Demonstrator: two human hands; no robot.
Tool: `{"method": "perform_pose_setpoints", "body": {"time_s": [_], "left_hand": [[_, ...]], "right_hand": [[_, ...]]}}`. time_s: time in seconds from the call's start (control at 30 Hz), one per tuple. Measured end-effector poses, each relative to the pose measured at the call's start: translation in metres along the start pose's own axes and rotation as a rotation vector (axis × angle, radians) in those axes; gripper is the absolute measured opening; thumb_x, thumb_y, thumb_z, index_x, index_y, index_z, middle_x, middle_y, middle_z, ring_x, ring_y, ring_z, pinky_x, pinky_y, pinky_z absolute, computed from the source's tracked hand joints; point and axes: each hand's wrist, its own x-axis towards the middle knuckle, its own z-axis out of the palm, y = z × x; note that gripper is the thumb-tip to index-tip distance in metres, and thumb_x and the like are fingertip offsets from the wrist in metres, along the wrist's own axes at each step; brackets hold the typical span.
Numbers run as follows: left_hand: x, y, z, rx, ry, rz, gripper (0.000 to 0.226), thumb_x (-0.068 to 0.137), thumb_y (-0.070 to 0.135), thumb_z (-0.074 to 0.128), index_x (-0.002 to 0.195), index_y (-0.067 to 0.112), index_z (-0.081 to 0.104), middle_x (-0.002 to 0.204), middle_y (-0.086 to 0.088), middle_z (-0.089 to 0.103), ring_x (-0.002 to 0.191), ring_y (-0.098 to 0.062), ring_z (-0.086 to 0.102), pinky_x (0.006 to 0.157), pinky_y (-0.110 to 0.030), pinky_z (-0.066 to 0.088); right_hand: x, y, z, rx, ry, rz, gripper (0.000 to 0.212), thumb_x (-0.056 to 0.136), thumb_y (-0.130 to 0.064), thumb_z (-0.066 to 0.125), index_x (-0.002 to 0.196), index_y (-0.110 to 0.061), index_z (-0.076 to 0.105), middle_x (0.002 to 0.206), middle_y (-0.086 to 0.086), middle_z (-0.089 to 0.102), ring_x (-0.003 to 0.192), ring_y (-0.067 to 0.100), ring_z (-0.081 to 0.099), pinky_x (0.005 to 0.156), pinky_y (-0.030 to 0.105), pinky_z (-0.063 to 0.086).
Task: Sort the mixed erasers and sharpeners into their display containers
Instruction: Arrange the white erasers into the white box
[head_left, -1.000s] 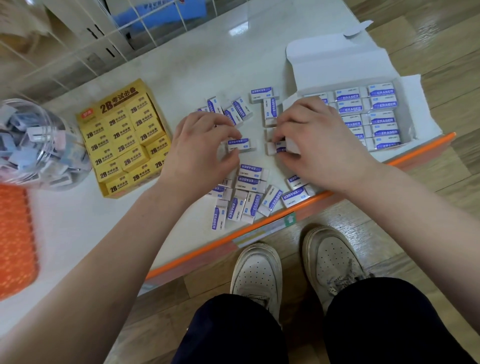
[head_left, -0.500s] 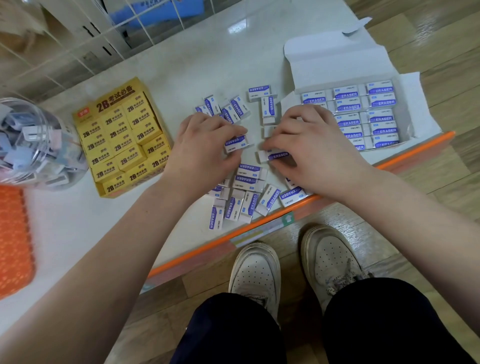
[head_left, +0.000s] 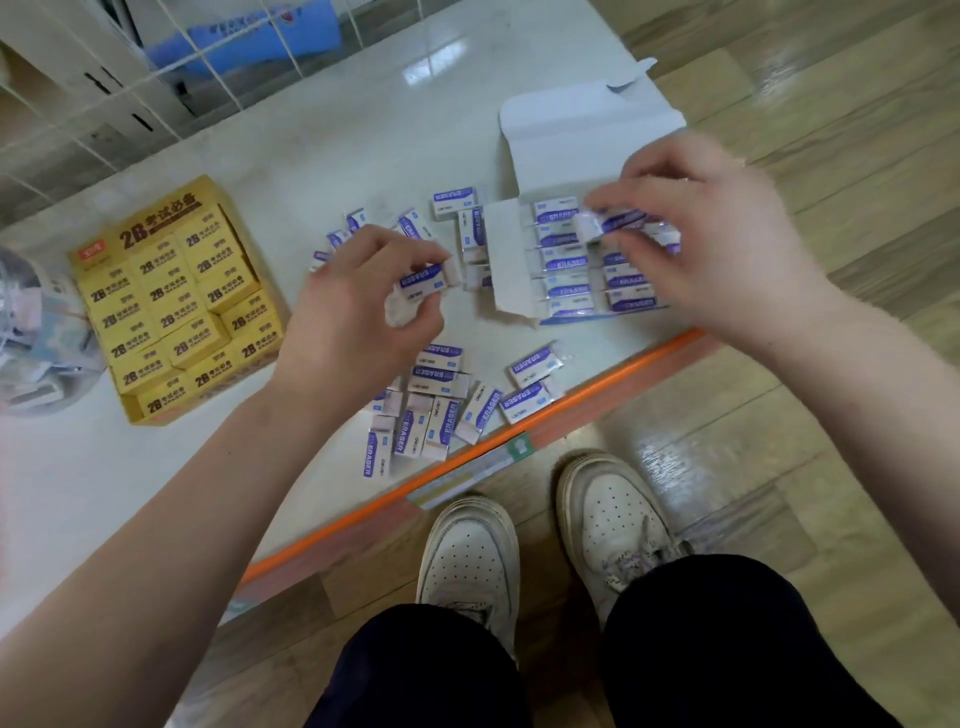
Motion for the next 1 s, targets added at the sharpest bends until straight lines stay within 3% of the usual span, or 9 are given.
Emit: {"method": "perform_pose_setpoints", "body": {"time_s": [0.1,0.3,0.37,0.5,0.63,0.77,0.87,1.0], "left_hand": [[0.000,0.002,0.001,-0.019,0.004,-0.014,0.029,0.081,0.021,0.058,0.109,0.017,0.067,0.101,0.002,0.060,0.080,-0.007,0.053,0.072,-0.036,0.054],[0.005,0.009,0.007,-0.014,0.036,-0.001,0.028,0.084,0.017,0.059,0.111,0.017,0.067,0.102,0.000,0.059,0.082,-0.004,0.051,0.071,-0.029,0.053],[0.009,0.015,0.011,-0.018,0.040,0.018,0.027,0.084,0.014,0.061,0.111,0.016,0.067,0.102,-0.001,0.058,0.081,-0.001,0.048,0.071,-0.021,0.050],[0.022,0.032,0.021,-0.055,0.017,0.053,0.028,0.084,0.013,0.061,0.111,0.016,0.067,0.103,-0.001,0.058,0.086,0.003,0.047,0.076,-0.010,0.043],[0.034,0.052,0.032,-0.080,-0.010,0.089,0.028,0.084,0.017,0.061,0.112,0.016,0.067,0.106,0.000,0.060,0.089,0.003,0.049,0.080,-0.011,0.042],[0.040,0.070,0.041,-0.005,-0.034,0.172,0.029,0.082,0.027,0.056,0.107,0.019,0.067,0.102,0.006,0.064,0.096,-0.012,0.055,0.085,-0.026,0.043],[0.045,0.082,0.042,-0.085,-0.021,0.101,0.019,0.082,0.024,0.060,0.101,0.021,0.062,0.091,0.016,0.060,0.090,-0.005,0.053,0.080,-0.015,0.037],[0.046,0.098,0.041,-0.458,-0.078,-0.070,0.026,0.082,0.006,0.066,0.090,0.025,0.049,0.085,0.015,0.059,0.081,0.002,0.060,0.072,-0.014,0.050]], "right_hand": [[-0.008,0.016,-0.004,-0.034,-0.046,0.087,0.029,0.078,-0.014,0.061,0.104,-0.005,0.070,0.098,0.018,0.059,0.082,0.032,0.060,0.075,0.017,0.033],[-0.020,0.017,0.007,-0.031,-0.031,0.152,0.024,0.078,0.001,0.064,0.101,-0.003,0.067,0.098,0.016,0.061,0.079,0.035,0.062,0.077,0.037,0.051],[-0.020,0.016,0.007,-0.012,0.011,0.167,0.018,0.077,0.001,0.065,0.095,-0.003,0.068,0.096,0.015,0.061,0.077,0.034,0.063,0.074,0.043,0.053],[-0.019,0.014,0.011,-0.011,0.019,0.164,0.013,0.077,-0.002,0.064,0.088,-0.005,0.070,0.092,0.010,0.063,0.079,0.028,0.061,0.072,0.025,0.043],[-0.017,0.014,0.013,-0.052,0.032,0.156,0.011,0.079,-0.007,0.064,0.086,-0.009,0.072,0.089,0.007,0.064,0.084,0.034,0.058,0.068,0.033,0.046],[-0.022,0.008,0.014,-0.064,0.051,0.127,0.027,0.085,-0.027,0.051,0.094,-0.011,0.072,0.092,0.006,0.064,0.087,0.033,0.057,0.072,0.038,0.049],[-0.031,0.002,0.013,0.089,0.100,0.204,0.035,0.086,-0.027,0.053,0.112,-0.009,0.066,0.106,0.005,0.063,0.099,0.021,0.057,0.087,0.021,0.040],[-0.039,0.002,0.006,0.196,0.114,0.214,0.039,0.085,-0.024,0.059,0.121,-0.009,0.061,0.116,0.003,0.062,0.105,0.007,0.051,0.090,0.002,0.029]]}}
